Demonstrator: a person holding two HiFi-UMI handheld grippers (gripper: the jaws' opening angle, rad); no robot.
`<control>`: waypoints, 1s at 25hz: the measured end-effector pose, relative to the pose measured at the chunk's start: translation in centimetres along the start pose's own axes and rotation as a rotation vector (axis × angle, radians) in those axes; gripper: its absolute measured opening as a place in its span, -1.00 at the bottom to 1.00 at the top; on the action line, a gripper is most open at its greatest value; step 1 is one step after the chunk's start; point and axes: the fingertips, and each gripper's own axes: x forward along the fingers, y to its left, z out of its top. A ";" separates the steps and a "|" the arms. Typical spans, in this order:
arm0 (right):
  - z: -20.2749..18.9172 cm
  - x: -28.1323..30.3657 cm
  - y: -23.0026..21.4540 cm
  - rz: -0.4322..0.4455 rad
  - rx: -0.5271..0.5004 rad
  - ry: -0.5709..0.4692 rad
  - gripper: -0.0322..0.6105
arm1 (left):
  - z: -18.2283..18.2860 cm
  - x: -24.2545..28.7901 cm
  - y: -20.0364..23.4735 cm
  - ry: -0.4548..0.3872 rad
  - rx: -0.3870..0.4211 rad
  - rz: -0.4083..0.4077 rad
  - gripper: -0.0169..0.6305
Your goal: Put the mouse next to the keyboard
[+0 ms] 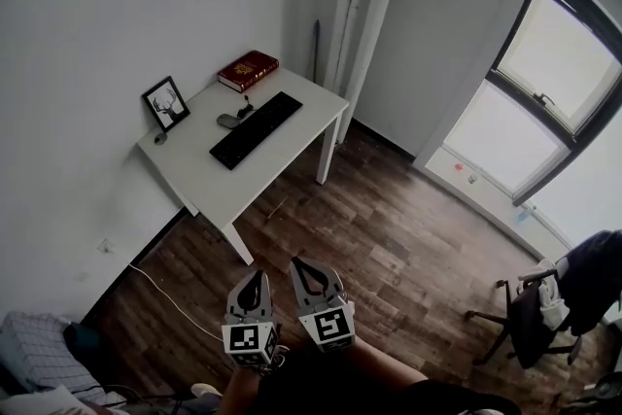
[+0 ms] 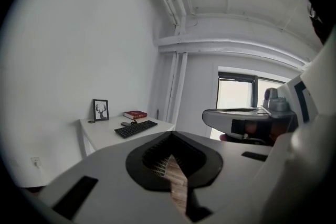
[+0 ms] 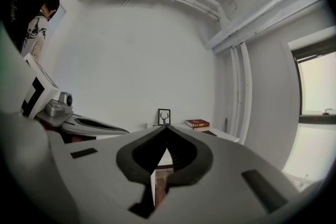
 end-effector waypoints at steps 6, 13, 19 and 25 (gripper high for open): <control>-0.7 4.5 -1.4 0.082 0.001 -0.023 -0.84 | 0.3 3.0 1.4 0.007 -0.011 0.061 -0.94; 1.3 12.8 -3.9 0.195 0.031 -0.078 -0.84 | 1.7 9.1 5.7 0.044 -0.006 0.164 -0.94; -0.3 16.7 -8.7 0.229 0.051 -0.045 -0.84 | 2.8 14.5 5.5 0.089 0.006 0.184 -0.94; -2.6 19.5 -13.3 0.211 0.112 -0.005 -0.84 | 1.7 18.4 5.2 0.164 0.028 0.196 -0.94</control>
